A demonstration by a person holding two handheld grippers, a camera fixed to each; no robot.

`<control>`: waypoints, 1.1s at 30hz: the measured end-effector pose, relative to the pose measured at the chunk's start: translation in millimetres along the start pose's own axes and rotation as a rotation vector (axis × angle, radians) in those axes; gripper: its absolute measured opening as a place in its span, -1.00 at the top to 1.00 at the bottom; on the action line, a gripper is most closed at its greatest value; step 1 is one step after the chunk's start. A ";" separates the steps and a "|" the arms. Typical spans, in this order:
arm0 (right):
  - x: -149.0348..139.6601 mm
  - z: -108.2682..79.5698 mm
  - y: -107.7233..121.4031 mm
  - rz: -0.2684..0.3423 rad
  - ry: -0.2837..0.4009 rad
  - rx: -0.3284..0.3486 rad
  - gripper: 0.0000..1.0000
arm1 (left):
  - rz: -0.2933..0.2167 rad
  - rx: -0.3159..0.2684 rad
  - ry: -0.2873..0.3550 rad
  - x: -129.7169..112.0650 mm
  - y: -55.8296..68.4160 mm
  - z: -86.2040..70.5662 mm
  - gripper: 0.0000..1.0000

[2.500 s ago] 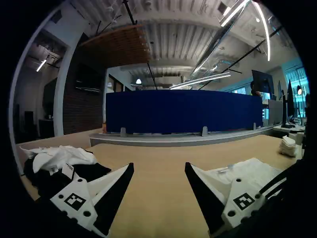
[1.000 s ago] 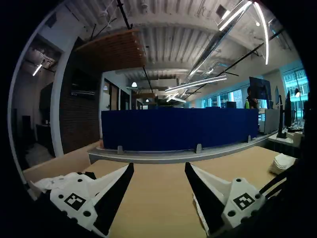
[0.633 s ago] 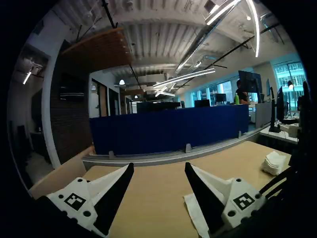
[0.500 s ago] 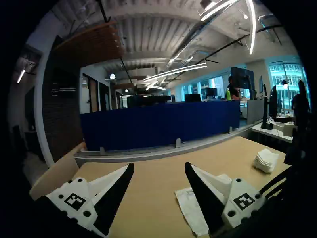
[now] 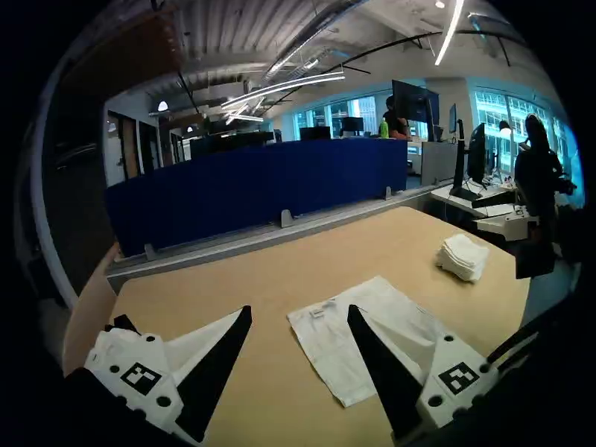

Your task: Fold towel

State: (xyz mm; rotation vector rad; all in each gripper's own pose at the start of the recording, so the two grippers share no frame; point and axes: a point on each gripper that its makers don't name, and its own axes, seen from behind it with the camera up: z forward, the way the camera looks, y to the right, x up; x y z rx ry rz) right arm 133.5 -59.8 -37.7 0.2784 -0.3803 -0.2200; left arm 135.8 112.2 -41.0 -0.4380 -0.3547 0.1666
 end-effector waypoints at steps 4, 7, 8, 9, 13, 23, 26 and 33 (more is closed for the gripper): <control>-4.5 3.7 -8.9 -0.006 -0.011 0.025 -0.97 | -0.003 -0.012 -0.022 -9.3 4.6 2.8 -0.91; -8.5 7.1 -15.2 -0.004 -0.020 0.042 -0.97 | -0.001 -0.022 -0.039 -17.0 8.7 5.4 -0.91; -9.9 8.2 -17.0 -0.003 -0.023 0.047 -0.97 | 0.000 -0.026 -0.044 -19.7 10.2 6.3 -0.91; -12.2 9.5 -18.7 -0.003 -0.028 0.052 -0.97 | 0.001 -0.030 -0.051 -23.2 11.9 7.3 -0.91; -24.6 14.6 -24.4 -0.004 -0.049 0.067 -0.97 | 0.000 -0.045 -0.079 -38.6 18.7 11.9 -0.91; -69.6 27.7 -37.8 0.000 -0.114 0.098 -0.97 | 0.002 -0.101 -0.174 -93.5 44.9 28.7 -0.91; -86.5 31.1 -44.0 -0.001 -0.139 0.111 -0.97 | 0.006 -0.125 -0.205 -111.6 55.2 33.7 -0.91; -126.7 39.0 -58.9 0.005 -0.198 0.140 -0.97 | -0.005 -0.158 -0.282 -155.1 71.6 44.1 -0.91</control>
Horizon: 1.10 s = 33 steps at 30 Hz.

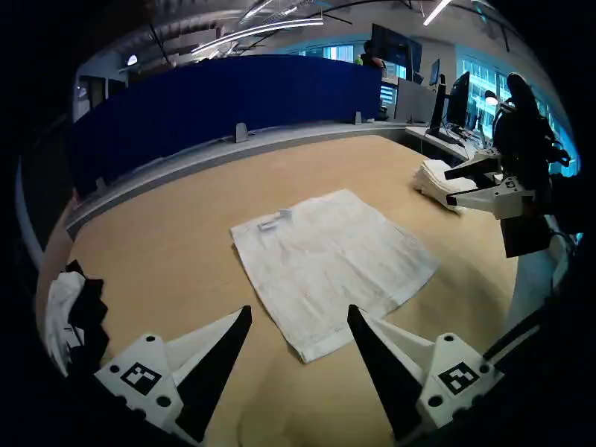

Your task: Fold towel

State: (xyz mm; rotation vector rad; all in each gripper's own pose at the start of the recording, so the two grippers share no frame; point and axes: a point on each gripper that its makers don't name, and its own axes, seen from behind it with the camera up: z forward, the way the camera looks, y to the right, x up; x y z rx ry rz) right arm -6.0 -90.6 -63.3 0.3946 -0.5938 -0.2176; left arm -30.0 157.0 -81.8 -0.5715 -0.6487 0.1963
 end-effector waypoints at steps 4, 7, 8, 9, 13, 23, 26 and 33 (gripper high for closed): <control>-19.7 8.6 -7.7 0.013 -0.032 0.020 -0.98 | -0.024 -0.015 -0.040 -20.6 4.9 11.5 -0.90; -34.3 14.9 -12.1 0.022 -0.058 0.031 -0.98 | -0.043 -0.024 -0.070 -34.7 8.2 18.1 -0.90; -39.0 16.9 -13.3 0.025 -0.067 0.033 -0.97 | -0.048 -0.026 -0.079 -38.7 9.2 19.9 -0.90; -43.6 18.6 -14.3 0.029 -0.076 0.036 -0.96 | -0.053 -0.027 -0.088 -42.7 9.7 21.6 -0.89; -57.6 22.9 -16.4 0.040 -0.102 0.045 -0.94 | -0.066 -0.027 -0.118 -54.3 10.7 26.6 -0.89; -84.4 29.3 -19.5 0.052 -0.149 0.063 -0.65 | -0.102 -0.029 -0.190 -75.4 13.9 35.8 -0.70; -92.1 31.1 -22.4 0.057 -0.163 0.073 -0.63 | -0.119 -0.035 -0.196 -77.5 17.5 37.1 -0.68; -111.1 33.0 -30.9 0.069 -0.204 0.095 -0.16 | -0.135 -0.033 -0.220 -83.8 21.4 40.4 -0.57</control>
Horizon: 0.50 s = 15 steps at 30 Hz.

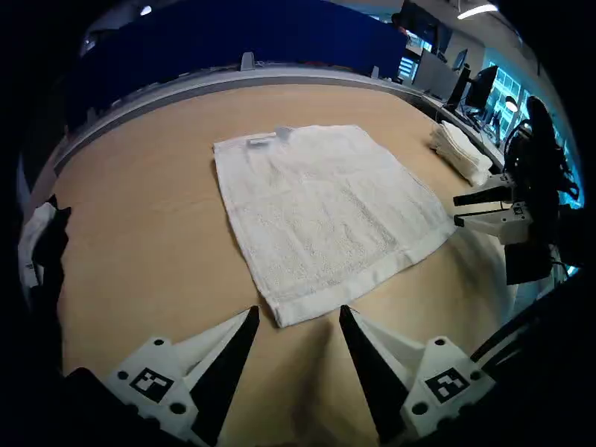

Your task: Fold towel

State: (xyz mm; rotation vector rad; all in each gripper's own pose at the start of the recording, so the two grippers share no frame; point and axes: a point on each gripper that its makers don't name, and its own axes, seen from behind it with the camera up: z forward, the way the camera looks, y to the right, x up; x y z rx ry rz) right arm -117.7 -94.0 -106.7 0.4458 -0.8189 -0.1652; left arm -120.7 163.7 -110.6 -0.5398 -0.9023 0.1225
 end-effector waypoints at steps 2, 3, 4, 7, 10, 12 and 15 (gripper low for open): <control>-4.4 1.0 -1.3 0.000 -0.009 0.000 -0.05 | -0.001 0.002 -0.005 -0.9 0.3 1.1 -0.54; -6.9 1.6 -1.6 0.001 -0.014 0.000 -0.03 | -0.001 0.002 -0.007 -1.1 0.5 1.5 -0.53; -9.1 2.0 -1.8 0.002 -0.019 0.000 0.00 | -0.001 0.003 -0.008 -1.2 0.7 1.8 -0.52; -14.6 3.2 -2.8 0.010 -0.033 0.004 0.00 | 0.000 0.006 -0.011 -1.3 0.8 2.9 -0.47; -17.7 4.5 -3.8 0.018 -0.041 0.010 0.07 | 0.000 0.015 -0.014 -1.5 -1.2 3.6 -0.36; -18.6 5.5 -4.3 0.022 -0.042 0.013 0.13 | -0.002 0.023 -0.016 -1.5 -3.8 3.7 -0.24; -18.5 6.6 -5.4 0.027 -0.043 0.016 0.17 | -0.006 0.037 -0.019 -1.6 -8.2 3.8 -0.03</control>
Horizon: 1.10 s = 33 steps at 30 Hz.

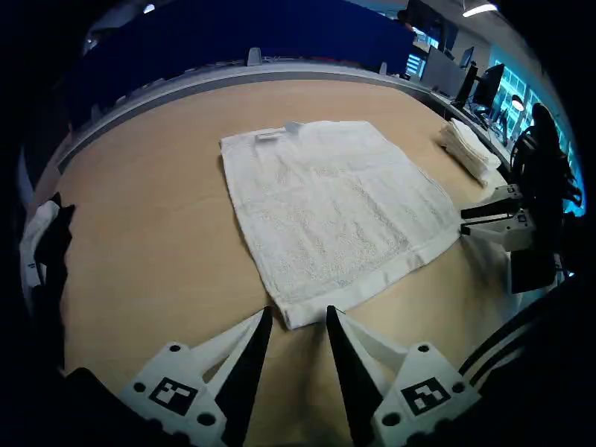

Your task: Fold towel

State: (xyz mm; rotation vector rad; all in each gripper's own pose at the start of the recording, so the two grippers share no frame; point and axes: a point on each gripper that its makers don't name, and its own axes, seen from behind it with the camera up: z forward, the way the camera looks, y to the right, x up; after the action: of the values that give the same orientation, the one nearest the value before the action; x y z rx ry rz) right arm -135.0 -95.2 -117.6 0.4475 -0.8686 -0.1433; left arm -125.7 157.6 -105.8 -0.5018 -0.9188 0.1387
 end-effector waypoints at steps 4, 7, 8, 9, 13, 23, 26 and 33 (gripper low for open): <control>0.3 0.2 -1.7 -0.001 -0.003 0.005 0.40 | 0.004 0.020 -0.005 -0.6 -5.5 0.6 0.24; 0.9 0.1 -2.1 -0.003 -0.005 0.002 0.57 | 0.012 0.041 -0.007 -1.2 -10.2 1.0 0.47; 1.0 0.0 -1.9 -0.005 -0.006 -0.001 0.58 | 0.015 0.046 -0.008 -1.3 -11.5 1.3 0.54; 1.1 -0.3 -2.4 -0.007 -0.007 0.000 0.60 | 0.017 0.052 -0.009 -1.3 -12.6 1.6 0.61; 2.2 -1.7 -5.0 -0.016 -0.009 0.006 0.65 | 0.021 0.064 -0.011 -1.0 -13.7 2.1 0.78; 15.7 -8.6 -3.6 -0.008 0.012 0.015 0.67 | -0.033 0.031 -0.004 0.2 -8.5 -5.6 0.85; 20.8 -13.0 -3.1 -0.010 0.018 0.019 0.66 | -0.048 0.028 0.005 4.3 -7.1 -10.9 0.85; 40.2 -29.2 -5.7 -0.021 0.047 0.026 0.67 | -0.072 0.029 0.036 20.5 -5.2 -30.7 0.86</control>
State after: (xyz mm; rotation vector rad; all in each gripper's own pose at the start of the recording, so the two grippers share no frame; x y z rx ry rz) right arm -86.5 -103.0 -108.1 0.4826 -0.8205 -0.1403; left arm -89.5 148.7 -103.8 -0.4426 -0.8975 0.0775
